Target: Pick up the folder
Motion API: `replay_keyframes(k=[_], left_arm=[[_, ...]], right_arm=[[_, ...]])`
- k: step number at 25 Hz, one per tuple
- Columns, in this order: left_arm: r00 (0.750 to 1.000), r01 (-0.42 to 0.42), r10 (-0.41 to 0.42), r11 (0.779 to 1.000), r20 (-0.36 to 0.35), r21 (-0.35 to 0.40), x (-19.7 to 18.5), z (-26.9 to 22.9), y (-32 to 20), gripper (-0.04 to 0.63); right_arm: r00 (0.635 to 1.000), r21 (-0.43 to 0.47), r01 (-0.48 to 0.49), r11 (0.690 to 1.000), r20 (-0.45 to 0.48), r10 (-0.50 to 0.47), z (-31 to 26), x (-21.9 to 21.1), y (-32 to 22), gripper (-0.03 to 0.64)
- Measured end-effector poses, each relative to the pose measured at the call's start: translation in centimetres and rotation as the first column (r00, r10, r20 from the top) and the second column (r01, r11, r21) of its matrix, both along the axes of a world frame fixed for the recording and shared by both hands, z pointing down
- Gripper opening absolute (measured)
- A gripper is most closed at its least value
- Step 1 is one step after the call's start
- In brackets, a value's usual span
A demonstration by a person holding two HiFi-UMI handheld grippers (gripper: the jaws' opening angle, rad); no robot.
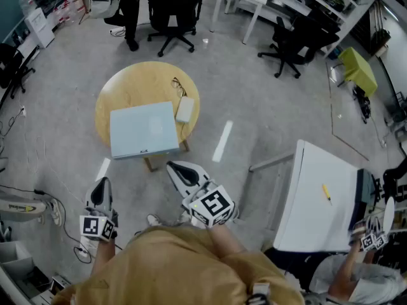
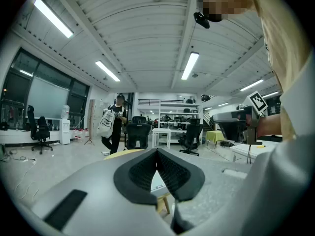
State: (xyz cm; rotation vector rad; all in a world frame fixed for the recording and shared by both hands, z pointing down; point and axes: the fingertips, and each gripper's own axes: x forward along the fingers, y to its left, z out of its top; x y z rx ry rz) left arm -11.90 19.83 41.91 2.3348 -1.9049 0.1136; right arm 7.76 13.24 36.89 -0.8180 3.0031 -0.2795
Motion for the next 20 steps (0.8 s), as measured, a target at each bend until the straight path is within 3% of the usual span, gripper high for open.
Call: replay_keyframes(k=[7,20], left_arm=[[1.0,0.013,-0.013,1.0,-0.021,-0.023,1.4,1.2,0.8,0.003],[0.998,0.059,-0.061,0.996,-0.026,-0.062,3.8,2.9,1.5,0.003]], right_arm=[[1.0,0.041,0.022,0.999,0.008,-0.023,-0.2,0.7,-0.1,0.0],[0.999,-0.112,0.04,0.993,0.032,-0.036,4.9,4.2,-0.7,0.002]])
